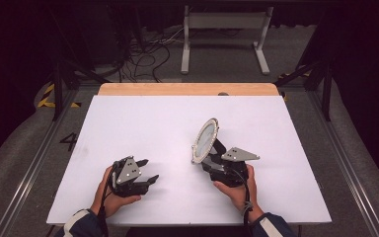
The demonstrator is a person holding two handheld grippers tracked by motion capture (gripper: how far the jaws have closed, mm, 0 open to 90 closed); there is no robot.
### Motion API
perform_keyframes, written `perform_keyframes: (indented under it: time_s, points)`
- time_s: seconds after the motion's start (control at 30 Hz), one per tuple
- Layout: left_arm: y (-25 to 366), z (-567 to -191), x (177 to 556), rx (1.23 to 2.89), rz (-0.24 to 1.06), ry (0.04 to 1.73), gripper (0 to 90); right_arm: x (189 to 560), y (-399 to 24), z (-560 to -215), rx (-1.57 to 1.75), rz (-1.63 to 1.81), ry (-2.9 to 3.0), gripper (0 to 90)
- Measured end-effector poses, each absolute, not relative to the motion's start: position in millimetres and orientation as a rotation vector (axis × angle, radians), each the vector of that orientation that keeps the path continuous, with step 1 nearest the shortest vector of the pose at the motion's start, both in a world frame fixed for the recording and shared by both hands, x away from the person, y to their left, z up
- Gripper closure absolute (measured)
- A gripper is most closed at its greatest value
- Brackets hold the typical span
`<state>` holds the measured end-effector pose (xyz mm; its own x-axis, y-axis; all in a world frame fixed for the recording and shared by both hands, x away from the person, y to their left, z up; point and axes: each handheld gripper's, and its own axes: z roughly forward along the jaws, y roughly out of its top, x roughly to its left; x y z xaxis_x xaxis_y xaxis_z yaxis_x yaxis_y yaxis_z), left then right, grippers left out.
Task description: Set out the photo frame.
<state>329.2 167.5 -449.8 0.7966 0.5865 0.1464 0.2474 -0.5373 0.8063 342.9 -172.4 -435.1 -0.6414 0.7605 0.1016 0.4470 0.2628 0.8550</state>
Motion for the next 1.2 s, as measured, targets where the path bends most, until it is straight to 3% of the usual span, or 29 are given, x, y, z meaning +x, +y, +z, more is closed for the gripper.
perform_keyframes:
  time_s: [0.43, 0.7, 1.2]
  points:
    - [179, -455, 322, 2.157, 0.518, 0.671, 25.6, 346, -154, -436, 1.098, 1.320, 2.182, 43.5]
    - [174, -458, 322, 2.181, 0.522, 0.666, 22.2, 357, -138, -443, 1.167, 1.355, 2.095, 43.3]
    - [172, -459, 321, 2.180, 0.507, 0.665, 22.0, 363, -148, -448, 1.195, 1.379, 2.074, 62.5]
